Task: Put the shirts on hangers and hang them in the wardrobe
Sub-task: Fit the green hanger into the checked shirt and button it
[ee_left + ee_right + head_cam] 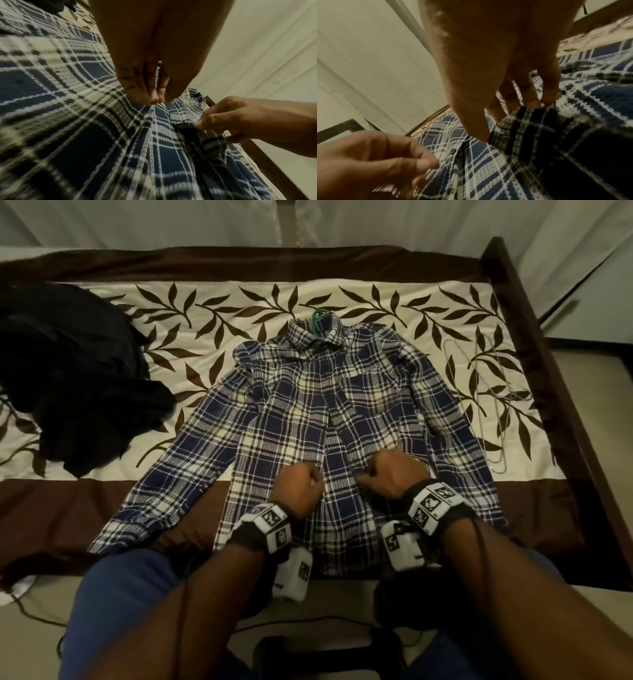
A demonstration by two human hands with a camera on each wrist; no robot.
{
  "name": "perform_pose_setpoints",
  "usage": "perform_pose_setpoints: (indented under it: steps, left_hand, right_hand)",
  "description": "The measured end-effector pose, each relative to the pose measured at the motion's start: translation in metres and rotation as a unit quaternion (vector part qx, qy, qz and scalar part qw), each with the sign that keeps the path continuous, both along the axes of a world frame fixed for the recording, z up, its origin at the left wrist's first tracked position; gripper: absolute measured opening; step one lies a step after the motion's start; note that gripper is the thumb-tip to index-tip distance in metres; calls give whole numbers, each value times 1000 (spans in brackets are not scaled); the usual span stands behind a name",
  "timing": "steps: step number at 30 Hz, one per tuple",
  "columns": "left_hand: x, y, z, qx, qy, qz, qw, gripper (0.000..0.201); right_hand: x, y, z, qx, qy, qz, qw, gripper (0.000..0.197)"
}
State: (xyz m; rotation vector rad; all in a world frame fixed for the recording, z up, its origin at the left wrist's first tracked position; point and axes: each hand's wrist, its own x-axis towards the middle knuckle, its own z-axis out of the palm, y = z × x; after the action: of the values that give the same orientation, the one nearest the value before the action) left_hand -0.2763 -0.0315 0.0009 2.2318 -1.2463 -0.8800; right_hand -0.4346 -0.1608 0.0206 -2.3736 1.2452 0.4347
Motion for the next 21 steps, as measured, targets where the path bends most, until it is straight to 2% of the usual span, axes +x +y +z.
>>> perform_pose_setpoints:
  steps: [2, 3, 5, 10, 12, 16, 19, 21]
  left_hand:
    - [3, -19, -9, -14, 15, 45, 999, 13]
    - [4, -30, -13, -25, 11, 65, 998, 14]
    - [8, -51, -19, -55, -6, 94, 994, 18]
    - [17, -97, -27, -55, -49, 93, 993, 22]
    - [20, -108, -30, -32, -68, 86, 993, 20]
    - [30, -116, -44, -2, -46, 87, 995, 13]
    - [34, -116, -48, 2, -39, 89, 995, 9]
    - [35, -115, -46, -7, -53, 81, 995, 5]
  right_hand:
    - [10, -2, -7, -62, -74, -27, 995, 44]
    - [17, -5, -12, -85, -121, -29, 989, 38]
    - [34, -13, -17, -76, -183, -22, 980, 23]
    - [67, -36, -43, -66, -162, -18, 984, 16]
    - [71, -44, -54, -70, -147, -37, 986, 21]
    - [72, -56, -63, -60, -133, -68, 987, 30]
    - [73, -62, -60, -42, -126, -56, 990, 14]
    - [72, -65, -58, -35, -137, -58, 988, 15]
